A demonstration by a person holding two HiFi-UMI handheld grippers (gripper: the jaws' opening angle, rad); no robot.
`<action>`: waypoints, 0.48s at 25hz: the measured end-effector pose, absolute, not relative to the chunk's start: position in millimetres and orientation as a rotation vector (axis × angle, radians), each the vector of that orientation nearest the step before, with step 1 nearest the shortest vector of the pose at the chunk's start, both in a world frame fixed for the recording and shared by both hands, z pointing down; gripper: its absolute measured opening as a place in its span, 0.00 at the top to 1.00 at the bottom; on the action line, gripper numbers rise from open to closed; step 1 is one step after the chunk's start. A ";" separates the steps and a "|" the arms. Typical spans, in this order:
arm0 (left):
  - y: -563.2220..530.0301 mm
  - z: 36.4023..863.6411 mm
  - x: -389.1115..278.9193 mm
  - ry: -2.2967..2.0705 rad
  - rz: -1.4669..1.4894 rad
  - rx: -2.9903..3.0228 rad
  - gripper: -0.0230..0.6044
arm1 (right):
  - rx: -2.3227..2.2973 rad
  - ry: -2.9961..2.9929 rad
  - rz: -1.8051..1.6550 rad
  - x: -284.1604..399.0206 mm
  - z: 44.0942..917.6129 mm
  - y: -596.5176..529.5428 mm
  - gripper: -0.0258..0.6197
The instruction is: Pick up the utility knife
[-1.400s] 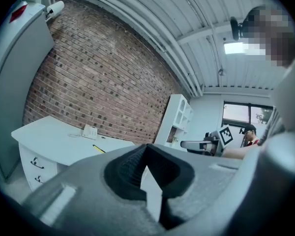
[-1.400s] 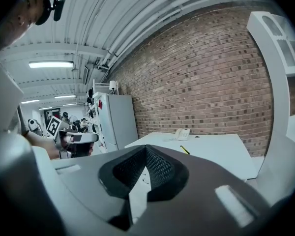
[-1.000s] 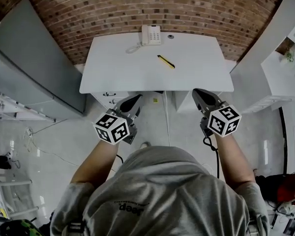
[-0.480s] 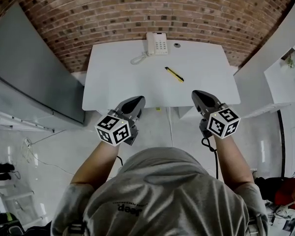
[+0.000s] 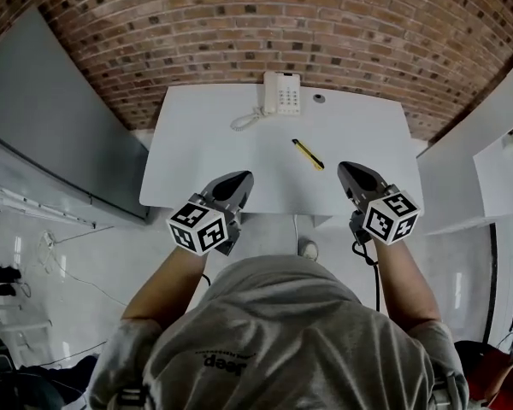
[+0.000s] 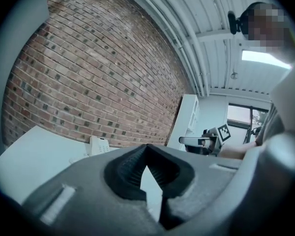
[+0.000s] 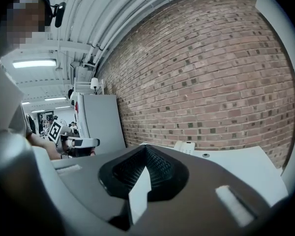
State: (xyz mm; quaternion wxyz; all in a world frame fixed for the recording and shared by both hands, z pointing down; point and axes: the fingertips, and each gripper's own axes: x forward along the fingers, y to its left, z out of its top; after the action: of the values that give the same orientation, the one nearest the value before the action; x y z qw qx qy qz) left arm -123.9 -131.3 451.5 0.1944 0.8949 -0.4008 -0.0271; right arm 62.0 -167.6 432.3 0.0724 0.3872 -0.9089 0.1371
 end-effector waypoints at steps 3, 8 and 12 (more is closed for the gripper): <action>-159.9 449.4 -102.9 -1.185 -0.076 2.494 0.97 | 1.105 -2.760 0.409 81.8 433.4 -205.6 0.95; -212.4 441.2 -68.0 -1.306 -0.097 2.450 0.97 | 0.966 -2.795 0.402 108.6 433.5 -268.5 0.95; -249.1 433.6 -39.0 -1.386 -0.113 2.419 0.97 | 0.885 -2.813 0.384 132.7 429.9 -312.5 0.95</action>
State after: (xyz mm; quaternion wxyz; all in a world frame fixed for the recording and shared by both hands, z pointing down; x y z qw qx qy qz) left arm -39.0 -249.1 433.6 0.1748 0.8536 -0.4891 -0.0397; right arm 132.7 -312.5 429.9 0.0839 0.2965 -0.9426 0.1286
